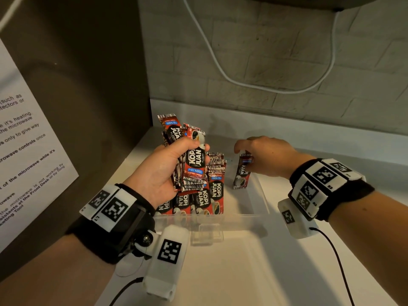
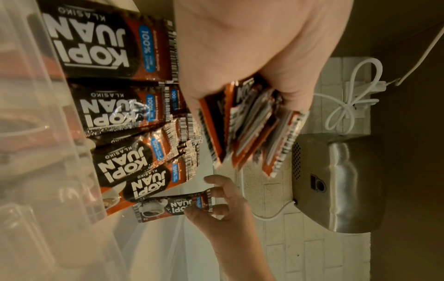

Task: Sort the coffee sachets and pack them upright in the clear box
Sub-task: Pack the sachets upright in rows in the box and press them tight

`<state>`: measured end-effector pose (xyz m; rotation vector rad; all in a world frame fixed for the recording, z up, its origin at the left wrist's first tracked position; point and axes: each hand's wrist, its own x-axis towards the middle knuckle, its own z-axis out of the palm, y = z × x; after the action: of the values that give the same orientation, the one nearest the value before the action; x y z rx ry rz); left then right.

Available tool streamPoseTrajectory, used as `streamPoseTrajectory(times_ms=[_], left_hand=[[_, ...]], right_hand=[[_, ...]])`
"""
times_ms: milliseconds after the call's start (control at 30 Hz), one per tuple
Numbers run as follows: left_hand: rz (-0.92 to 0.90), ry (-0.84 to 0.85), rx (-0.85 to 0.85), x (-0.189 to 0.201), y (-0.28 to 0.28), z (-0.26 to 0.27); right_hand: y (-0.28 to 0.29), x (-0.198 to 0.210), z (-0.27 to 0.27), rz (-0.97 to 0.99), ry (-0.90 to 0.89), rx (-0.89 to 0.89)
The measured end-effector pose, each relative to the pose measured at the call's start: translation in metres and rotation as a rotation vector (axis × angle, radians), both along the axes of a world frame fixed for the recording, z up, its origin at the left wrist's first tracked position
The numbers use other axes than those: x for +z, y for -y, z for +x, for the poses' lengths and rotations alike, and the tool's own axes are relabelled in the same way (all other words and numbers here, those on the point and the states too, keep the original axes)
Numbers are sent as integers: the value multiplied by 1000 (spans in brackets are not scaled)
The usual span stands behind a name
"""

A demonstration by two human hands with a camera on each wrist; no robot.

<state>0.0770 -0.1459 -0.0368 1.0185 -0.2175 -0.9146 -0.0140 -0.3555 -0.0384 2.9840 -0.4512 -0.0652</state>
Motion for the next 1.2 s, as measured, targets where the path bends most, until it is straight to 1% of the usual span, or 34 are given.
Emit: streamPoseTrajectory(times_ms=[67, 100, 133, 200, 233, 267, 300, 333, 433, 533, 600, 667, 733, 800, 833, 900, 933, 967, 1033, 1133, 1200], left_hand=[[-2, 6, -8, 0, 0, 0], [-3, 16, -16, 1, 0, -1], [-4, 26, -22, 1, 0, -1], [-10, 39, -35, 1, 2, -3], [-10, 41, -40, 1, 3, -5], [-10, 41, -45, 1, 5, -7], [-14, 46, -52, 1, 7, -9], [-22, 58, -60, 2, 8, -11], [-35, 79, -60, 2, 12, -16], [-64, 61, -15, 2, 12, -17], [-78, 53, 31, 2, 12, -16], [-66, 63, 70, 2, 12, -16], [-49, 76, 96, 1, 13, -15], [-48, 89, 136, 1, 12, -12], [-49, 100, 158, 1, 11, -10], [-45, 124, 185, 2, 7, -4], [-31, 140, 186, 3, 5, -1], [-11, 158, 170, 3, 3, 1], [35, 202, 74, 4, 1, 0], [65, 269, -80, 5, 2, -11], [38, 285, -96, 3, 4, -16]], right_hand=[[-1, 7, -3, 31, 69, -32], [-4, 13, -5, 84, 142, -36], [-9, 19, -6, 187, 234, -32], [-25, 33, -7, 538, 411, -7], [-35, 39, -8, 727, 451, 9], [-45, 42, -9, 889, 458, 23], [-53, 43, -9, 997, 447, 34], [-59, 43, -10, 1055, 428, 46], [-65, 41, -8, 1112, 423, 52], [-67, 40, -7, 1188, 497, -47], [-69, 36, -9, 1296, 446, -95], [-73, 32, -13, 1361, 369, -86], [-74, 31, -14, 1359, 413, -94], [-65, 33, -15, 1275, 527, -138], [-59, 35, -16, 1181, 560, -140], [-46, 42, -20, 957, 531, -91], [-41, 47, -22, 883, 490, -55], [-39, 53, -25, 850, 455, -16], [-38, 62, -28, 897, 439, 35], [-42, 69, -26, 1071, 554, 7], [-43, 70, -26, 1189, 648, -33]])
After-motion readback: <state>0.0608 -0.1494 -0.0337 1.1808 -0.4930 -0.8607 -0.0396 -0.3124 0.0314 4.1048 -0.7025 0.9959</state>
